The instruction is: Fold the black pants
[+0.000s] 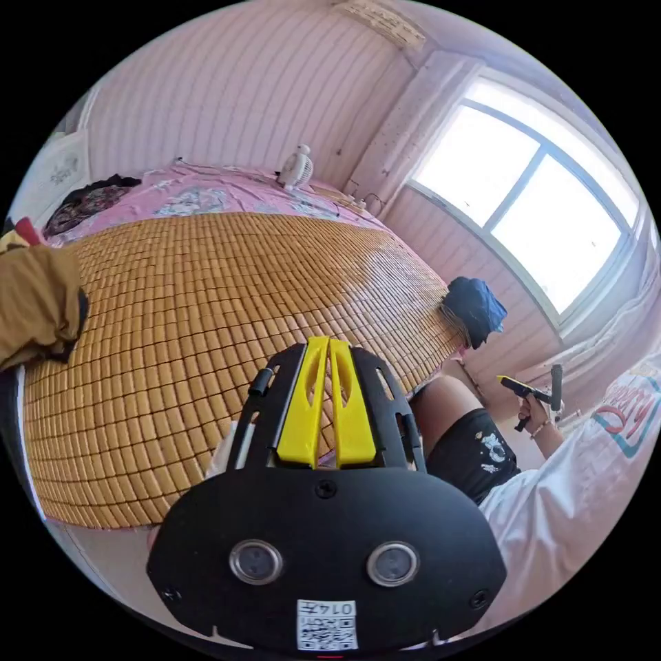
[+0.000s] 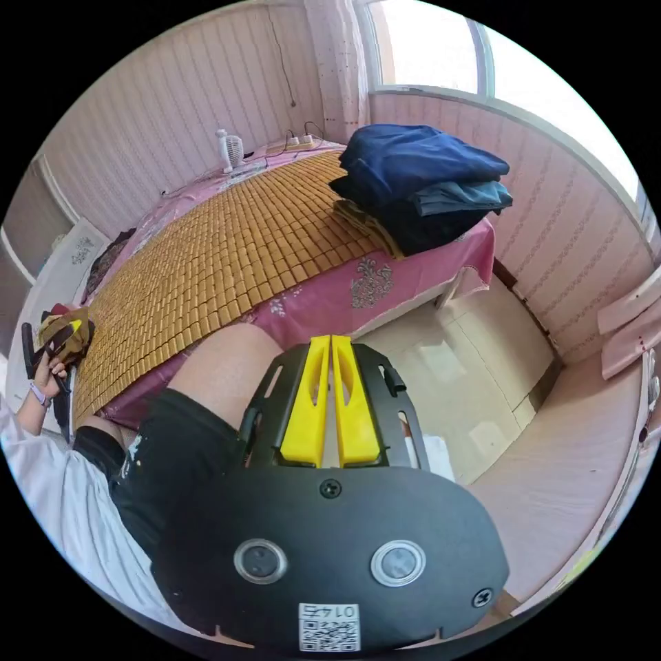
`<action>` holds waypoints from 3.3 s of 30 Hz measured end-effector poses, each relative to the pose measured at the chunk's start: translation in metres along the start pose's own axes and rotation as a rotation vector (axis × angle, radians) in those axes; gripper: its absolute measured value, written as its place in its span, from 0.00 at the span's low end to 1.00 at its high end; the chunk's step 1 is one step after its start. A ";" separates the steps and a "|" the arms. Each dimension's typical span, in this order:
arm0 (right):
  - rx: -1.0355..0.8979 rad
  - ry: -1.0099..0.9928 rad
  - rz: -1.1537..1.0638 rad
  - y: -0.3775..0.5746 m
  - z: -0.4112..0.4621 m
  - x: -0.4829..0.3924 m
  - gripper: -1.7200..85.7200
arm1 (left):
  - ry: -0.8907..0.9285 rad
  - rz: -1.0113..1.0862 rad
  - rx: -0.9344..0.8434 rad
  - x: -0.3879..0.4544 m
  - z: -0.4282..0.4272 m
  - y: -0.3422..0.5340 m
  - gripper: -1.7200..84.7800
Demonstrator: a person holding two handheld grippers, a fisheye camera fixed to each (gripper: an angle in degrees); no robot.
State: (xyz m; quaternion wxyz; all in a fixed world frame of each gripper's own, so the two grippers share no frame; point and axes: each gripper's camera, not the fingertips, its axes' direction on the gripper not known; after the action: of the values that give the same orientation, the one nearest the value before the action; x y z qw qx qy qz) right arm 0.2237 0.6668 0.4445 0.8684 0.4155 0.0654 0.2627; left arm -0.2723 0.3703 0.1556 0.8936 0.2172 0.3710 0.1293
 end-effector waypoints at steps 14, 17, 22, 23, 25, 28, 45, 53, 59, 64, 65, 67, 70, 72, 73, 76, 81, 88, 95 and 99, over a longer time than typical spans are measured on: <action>-0.150 -0.626 -0.873 -0.022 0.097 -0.427 0.01 | -0.395 -0.492 0.416 -0.148 -0.261 0.209 0.05; -0.226 -0.718 -0.999 -0.002 0.118 -0.520 0.01 | -0.448 -0.593 0.456 -0.175 -0.294 0.250 0.07; -0.319 -0.753 -1.215 0.041 0.149 -0.662 0.03 | -0.518 -0.808 0.493 -0.237 -0.333 0.308 0.09; -0.339 -0.744 -1.267 0.052 0.157 -0.696 0.04 | -0.522 -0.823 0.510 -0.244 -0.337 0.312 0.09; -0.359 -0.737 -1.347 0.069 0.168 -0.747 0.07 | -0.559 -0.846 0.556 -0.267 -0.357 0.319 0.09; -0.365 -0.743 -1.445 0.093 0.184 -0.832 0.09 | -0.621 -0.814 0.581 -0.297 -0.382 0.313 0.10; 0.042 -0.330 -1.765 0.250 0.231 -1.196 0.14 | -0.818 -0.760 0.326 -0.430 -0.430 0.255 0.10; 0.051 -0.382 -1.862 0.229 0.174 -1.170 0.04 | -0.754 -0.661 0.488 -0.373 -0.499 0.260 0.01; -0.090 -0.568 -1.636 0.151 0.135 -1.026 0.04 | -0.453 -0.513 0.470 -0.271 -0.510 0.281 0.01; -0.395 -0.400 -1.357 0.120 0.189 -0.867 0.04 | -0.192 -0.492 0.209 -0.186 -0.447 0.318 0.01; -0.478 -0.367 -1.292 0.120 0.203 -0.831 0.04 | -0.191 -0.498 0.183 -0.181 -0.441 0.321 0.01; -0.501 -0.322 -1.197 0.119 0.209 -0.790 0.03 | -0.156 -0.532 0.135 -0.169 -0.429 0.329 0.01; -0.424 -0.383 -1.105 0.117 0.194 -0.753 0.03 | -0.136 -0.611 0.153 -0.168 -0.430 0.334 0.01; -0.373 -0.502 -1.092 0.120 0.177 -0.748 0.04 | -0.146 -0.607 0.138 -0.166 -0.432 0.332 0.01; -0.358 -0.535 -1.107 0.122 0.172 -0.749 0.04 | -0.158 -0.601 0.145 -0.163 -0.436 0.331 0.01; -0.322 -0.684 -1.249 0.142 0.151 -0.769 0.08 | -0.185 -0.585 0.165 -0.155 -0.446 0.328 0.01; -0.447 -0.719 -1.485 0.187 0.148 -0.819 0.16 | -0.206 -0.586 0.166 -0.144 -0.453 0.328 0.01; -0.562 -0.595 -1.581 0.190 0.150 -0.816 0.07 | -0.240 -0.604 0.120 -0.131 -0.447 0.327 0.01; -0.353 -0.678 -1.292 0.068 0.107 -0.696 0.02 | -0.280 -0.634 0.115 -0.129 -0.444 0.316 0.01; -0.140 -0.662 -0.981 -0.039 0.069 -0.577 0.02 | -0.281 -0.639 0.167 -0.131 -0.449 0.302 0.01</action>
State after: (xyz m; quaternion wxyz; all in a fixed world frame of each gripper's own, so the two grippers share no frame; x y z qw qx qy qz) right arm -0.2297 0.3045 0.3989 0.8879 0.3382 -0.0421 -0.3091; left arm -0.7067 0.7139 0.0981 0.9104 0.1782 0.3028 -0.2183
